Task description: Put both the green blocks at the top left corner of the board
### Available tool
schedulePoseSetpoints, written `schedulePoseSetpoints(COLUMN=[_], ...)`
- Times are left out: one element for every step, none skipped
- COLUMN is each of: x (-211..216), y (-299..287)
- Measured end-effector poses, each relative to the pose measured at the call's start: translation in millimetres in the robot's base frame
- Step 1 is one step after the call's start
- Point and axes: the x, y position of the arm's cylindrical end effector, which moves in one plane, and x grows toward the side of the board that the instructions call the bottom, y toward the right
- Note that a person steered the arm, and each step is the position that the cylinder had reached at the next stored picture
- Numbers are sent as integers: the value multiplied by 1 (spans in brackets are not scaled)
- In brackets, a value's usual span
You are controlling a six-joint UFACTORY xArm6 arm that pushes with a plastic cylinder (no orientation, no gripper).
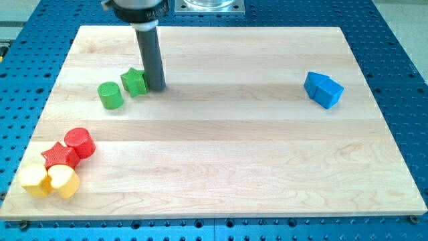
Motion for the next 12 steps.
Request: schedulePoseSetpoints(x=[25,-50,-27,9,-35,-105,-69,-57,-118,-108,-52,31], y=[7,7,-8,5,-51,-96,-94,-125,-152,-144,-59,-25])
